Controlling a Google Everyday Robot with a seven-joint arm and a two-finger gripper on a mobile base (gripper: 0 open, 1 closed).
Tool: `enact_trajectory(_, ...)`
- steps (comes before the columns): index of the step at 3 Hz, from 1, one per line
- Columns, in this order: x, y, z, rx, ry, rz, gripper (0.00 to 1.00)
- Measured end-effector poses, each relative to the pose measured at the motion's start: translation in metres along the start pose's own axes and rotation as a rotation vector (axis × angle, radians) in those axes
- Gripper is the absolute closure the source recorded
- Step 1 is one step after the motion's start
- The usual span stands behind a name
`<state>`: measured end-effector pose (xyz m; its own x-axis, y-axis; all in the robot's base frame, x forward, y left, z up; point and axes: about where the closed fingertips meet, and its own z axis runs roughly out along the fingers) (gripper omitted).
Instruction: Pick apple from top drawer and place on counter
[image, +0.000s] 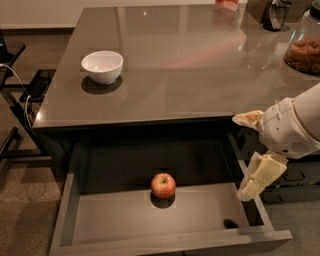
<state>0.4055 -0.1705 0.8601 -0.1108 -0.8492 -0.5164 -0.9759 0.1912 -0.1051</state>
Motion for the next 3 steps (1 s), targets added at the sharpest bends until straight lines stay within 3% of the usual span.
enact_trajectory(2,-0.002,0.002,0.010,-0.017,-0.009,0.003,0.00)
enact_trajectory(3,0.000,0.004,0.048,-0.041,-0.064,0.013,0.00)
